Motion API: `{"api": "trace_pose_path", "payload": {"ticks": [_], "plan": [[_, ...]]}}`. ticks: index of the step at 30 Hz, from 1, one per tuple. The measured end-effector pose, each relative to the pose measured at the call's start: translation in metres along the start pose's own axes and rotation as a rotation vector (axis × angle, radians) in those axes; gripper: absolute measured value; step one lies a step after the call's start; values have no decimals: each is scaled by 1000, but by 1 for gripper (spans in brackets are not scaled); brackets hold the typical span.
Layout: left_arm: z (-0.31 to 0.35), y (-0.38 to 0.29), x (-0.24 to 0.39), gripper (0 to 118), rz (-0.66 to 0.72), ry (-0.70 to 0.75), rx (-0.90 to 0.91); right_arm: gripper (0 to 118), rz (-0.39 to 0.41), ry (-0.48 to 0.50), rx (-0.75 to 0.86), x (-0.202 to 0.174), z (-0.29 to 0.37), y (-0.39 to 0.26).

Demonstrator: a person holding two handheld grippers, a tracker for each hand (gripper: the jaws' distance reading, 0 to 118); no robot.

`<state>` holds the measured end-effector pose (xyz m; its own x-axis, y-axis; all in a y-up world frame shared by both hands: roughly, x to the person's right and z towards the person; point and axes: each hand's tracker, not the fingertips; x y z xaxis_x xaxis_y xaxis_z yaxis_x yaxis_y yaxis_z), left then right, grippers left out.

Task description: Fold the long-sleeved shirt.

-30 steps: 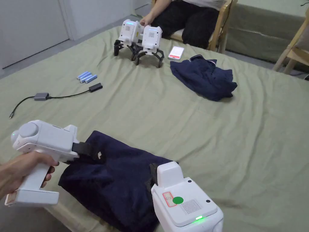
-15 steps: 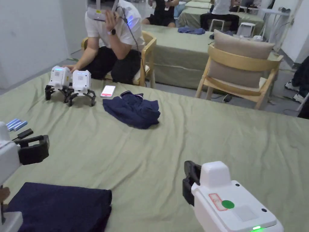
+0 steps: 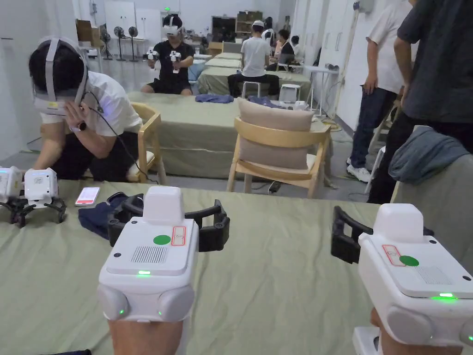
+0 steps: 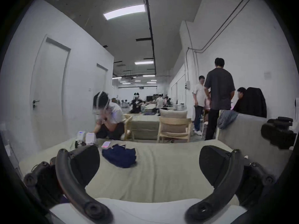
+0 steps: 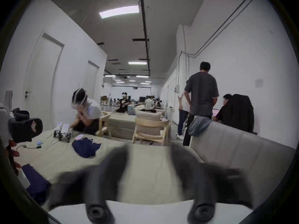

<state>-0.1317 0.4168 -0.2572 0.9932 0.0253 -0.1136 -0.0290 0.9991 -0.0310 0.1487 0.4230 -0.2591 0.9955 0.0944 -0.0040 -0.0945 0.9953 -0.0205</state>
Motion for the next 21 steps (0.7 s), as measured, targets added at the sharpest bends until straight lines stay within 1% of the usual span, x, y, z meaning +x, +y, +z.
{"api": "trace_pose_path", "payload": {"ticks": [1, 2, 3, 6, 7, 8, 10, 13, 21], "plan": [[-1, 3, 0, 111, 1, -11, -1, 118, -8, -10, -4, 2, -2, 3], [-2, 4, 1, 111, -3, -11, -3, 115, 5, -84, 128, 13, 12, 7], [-4, 5, 0, 111, -5, -17, -6, 118, -7, -25, 61, 11, 23, 6], [-4, 6, -2, 111, -22, -20, -20, 118, -8, -6, 52, 18, 44, 8], [-4, 6, -4, 111, -35, -23, -13, 118, -8, 0, 56, 5, 6, 10], [-2, 8, -3, 111, -32, -18, -15, 118, -10, 10, 60, 4, 6, 10], [1, 9, -7, 111, -57, -1, 6, 118, -8, 11, 63, 1, 6, 9], [4, 15, -14, 111, -18, -51, -2, 118, -13, 30, 69, 0, 4, 8], [8, 21, -22, 111, -9, -36, 13, 118, -17, 23, 62, -1, -1, 5]]}}
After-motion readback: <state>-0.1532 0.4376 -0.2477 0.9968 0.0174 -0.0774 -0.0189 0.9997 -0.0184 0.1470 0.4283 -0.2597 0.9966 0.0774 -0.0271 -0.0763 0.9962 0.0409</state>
